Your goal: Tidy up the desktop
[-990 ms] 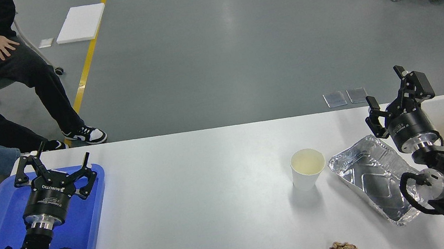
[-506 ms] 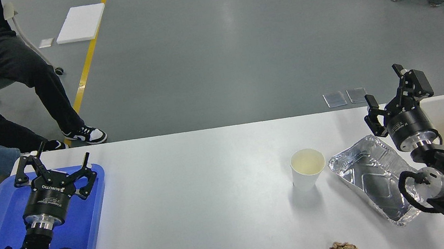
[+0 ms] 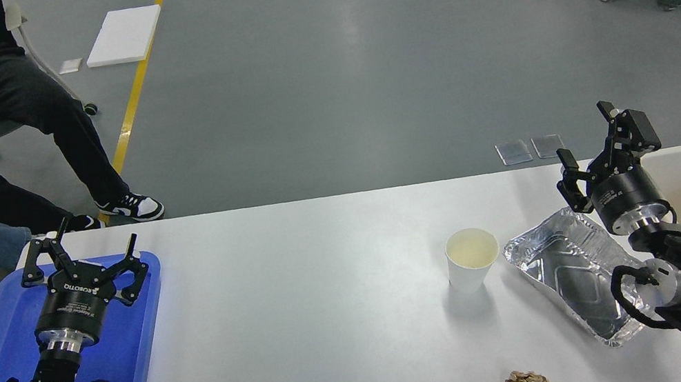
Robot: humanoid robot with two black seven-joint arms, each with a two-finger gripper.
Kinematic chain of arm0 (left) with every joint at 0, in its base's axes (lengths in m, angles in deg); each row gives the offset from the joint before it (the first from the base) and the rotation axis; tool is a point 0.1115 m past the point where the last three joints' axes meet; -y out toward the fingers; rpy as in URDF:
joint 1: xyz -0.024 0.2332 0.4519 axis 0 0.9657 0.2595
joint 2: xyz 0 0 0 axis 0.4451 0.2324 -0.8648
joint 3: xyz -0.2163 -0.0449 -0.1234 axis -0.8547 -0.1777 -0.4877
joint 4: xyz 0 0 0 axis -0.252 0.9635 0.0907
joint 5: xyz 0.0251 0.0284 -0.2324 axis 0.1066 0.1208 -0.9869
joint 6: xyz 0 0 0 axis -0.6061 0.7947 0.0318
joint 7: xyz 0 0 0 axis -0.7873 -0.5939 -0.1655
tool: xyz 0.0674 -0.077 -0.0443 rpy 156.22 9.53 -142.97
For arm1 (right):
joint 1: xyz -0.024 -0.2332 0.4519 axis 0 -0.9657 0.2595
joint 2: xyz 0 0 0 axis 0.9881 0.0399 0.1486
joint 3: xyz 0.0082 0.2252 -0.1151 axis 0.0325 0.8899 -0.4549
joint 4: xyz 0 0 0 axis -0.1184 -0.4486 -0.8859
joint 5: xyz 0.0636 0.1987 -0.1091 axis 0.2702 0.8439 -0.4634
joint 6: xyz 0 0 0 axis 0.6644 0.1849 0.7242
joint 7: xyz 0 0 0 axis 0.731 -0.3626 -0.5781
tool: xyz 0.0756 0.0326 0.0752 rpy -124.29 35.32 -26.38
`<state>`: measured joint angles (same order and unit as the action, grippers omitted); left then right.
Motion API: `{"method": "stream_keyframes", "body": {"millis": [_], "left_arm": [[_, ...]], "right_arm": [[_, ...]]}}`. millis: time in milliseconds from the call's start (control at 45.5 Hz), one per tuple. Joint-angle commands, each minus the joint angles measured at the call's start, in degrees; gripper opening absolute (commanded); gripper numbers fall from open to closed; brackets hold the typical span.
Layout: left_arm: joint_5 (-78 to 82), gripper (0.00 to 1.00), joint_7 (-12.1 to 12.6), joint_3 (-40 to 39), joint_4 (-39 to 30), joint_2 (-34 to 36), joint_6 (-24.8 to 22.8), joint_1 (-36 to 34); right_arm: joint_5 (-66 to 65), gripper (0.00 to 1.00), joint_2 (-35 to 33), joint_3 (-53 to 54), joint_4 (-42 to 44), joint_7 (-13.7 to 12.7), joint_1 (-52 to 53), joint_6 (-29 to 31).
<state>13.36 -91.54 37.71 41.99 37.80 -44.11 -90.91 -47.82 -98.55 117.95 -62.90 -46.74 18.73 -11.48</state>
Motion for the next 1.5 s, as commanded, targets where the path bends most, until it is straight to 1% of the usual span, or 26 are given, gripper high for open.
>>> {"method": "stream_keyframes", "body": {"millis": [0,220,374,748,880,1034,1276,1364,1473], "left_arm": [[0.03,0.99,0.0,0.03,0.0,0.02,0.0,0.01],[0.03,0.99,0.0,0.03,0.0,0.02,0.0,0.01],[0.03,0.99,0.0,0.03,0.0,0.02,0.0,0.01],[0.03,0.99,0.0,0.03,0.0,-0.07,-0.09,-0.08],[0.03,0.99,0.09,0.03,0.0,-0.07,-0.09,-0.08],[0.03,0.99,0.09,0.03,-0.09,-0.07,-0.09,-0.08],[0.03,0.99,0.09,0.03,-0.09,-0.16,-0.09,-0.08],[0.03,0.99,0.09,0.03,0.0,-0.16,-0.09,-0.08],[0.03,0.99,0.09,0.03,0.0,-0.16,-0.09,-0.08]], "right_arm": [[0.0,1.0,-0.19,-0.43,-0.33,-0.03,0.1,-0.15],[0.0,1.0,-0.19,-0.17,-2.0,-0.03,0.19,-0.5],[0.09,1.0,-0.36,-0.6,-2.35,-0.03,0.89,-2.26],[1.32,1.0,-8.35,-8.77,-2.09,-0.03,6.34,-1.3],[1.23,1.0,-13.36,-19.65,-2.17,-0.12,10.81,-1.29],[1.32,1.0,-17.85,-34.78,-2.17,-0.12,19.16,-1.38],[0.79,1.0,-22.59,-47.34,-2.61,-0.38,27.6,-0.86],[0.79,1.0,-24.35,-57.09,-5.07,-0.38,34.45,1.25],[0.79,1.0,-28.13,-67.21,-8.41,-0.38,42.53,6.51]]}}
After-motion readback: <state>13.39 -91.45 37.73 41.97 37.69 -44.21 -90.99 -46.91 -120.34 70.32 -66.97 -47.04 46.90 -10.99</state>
